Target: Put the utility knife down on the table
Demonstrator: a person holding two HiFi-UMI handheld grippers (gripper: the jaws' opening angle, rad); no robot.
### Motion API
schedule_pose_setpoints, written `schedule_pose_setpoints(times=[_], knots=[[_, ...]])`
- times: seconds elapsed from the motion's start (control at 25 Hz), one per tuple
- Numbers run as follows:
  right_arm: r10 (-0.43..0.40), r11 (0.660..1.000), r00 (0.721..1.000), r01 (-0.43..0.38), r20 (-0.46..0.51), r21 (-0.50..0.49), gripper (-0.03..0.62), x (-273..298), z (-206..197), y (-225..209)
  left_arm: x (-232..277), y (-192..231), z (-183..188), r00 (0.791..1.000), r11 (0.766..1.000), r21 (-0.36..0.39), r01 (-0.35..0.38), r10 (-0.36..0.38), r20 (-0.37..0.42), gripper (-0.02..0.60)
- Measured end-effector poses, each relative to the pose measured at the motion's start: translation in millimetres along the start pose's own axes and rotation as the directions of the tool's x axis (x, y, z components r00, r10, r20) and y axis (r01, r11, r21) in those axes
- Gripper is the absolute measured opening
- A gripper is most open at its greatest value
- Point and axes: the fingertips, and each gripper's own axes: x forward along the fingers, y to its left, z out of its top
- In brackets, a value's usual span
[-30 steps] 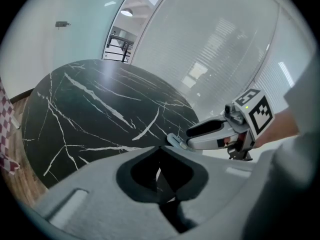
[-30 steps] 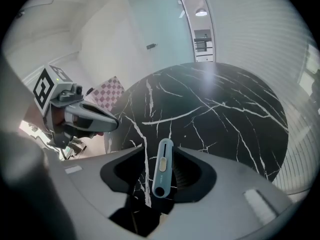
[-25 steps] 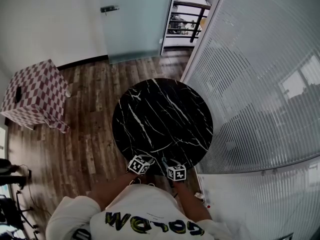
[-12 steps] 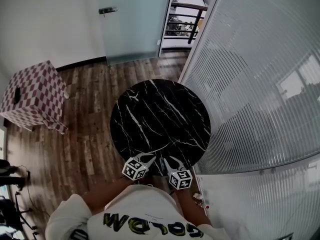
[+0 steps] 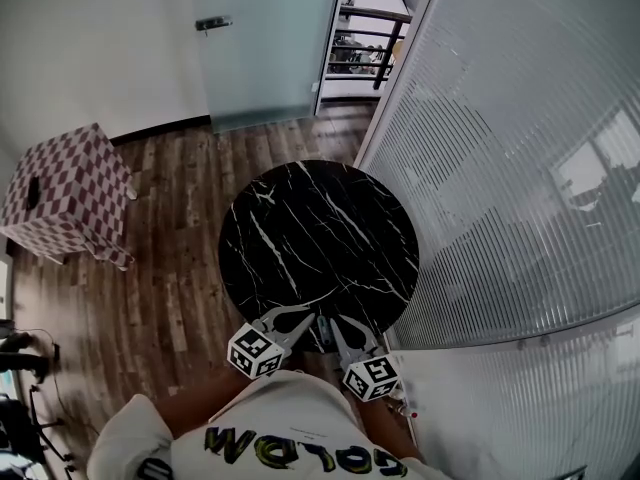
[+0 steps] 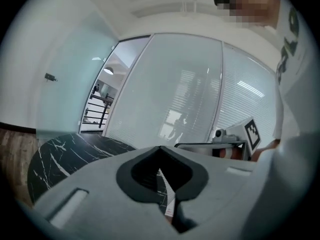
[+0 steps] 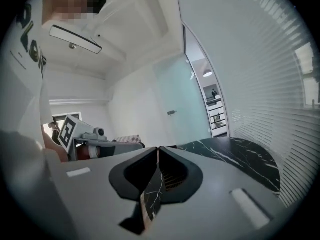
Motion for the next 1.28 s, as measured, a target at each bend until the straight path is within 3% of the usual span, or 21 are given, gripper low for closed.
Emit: schedule_pose_setpoints(times=[0.24, 0.6, 0.92, 1.28], knots=[[0.043, 0.998, 0.994, -0.038, 0.099, -0.051, 0.005, -20.5, 58.1, 31.8, -22.3, -28.9, 56.2, 0.995, 0.999, 0.043, 0.034, -0.038, 0.092, 0.002], [0.104, 0.989, 0.985, -0.087, 0.138, -0.123, 0.003, -40.1, 103.4, 71.5, -46.8, -62.7, 110.3, 0.980, 0.993, 0.094, 0.075, -0.091, 0.175, 0.002], [0.118, 0.982, 0.979, -0.090, 0.167, -0.166, 0.002, -48.8, 119.4, 84.8, -55.6, -80.6, 125.5, 0.976, 0.986, 0.138, 0.092, -0.116, 0.183, 0.002], [0.106, 0.982, 0.979, -0.076, 0.176, -0.171, 0.002, -51.5, 120.7, 86.2, -58.9, -78.6, 128.6, 0.975, 0.989, 0.125, 0.077, -0.101, 0.200, 0.002]])
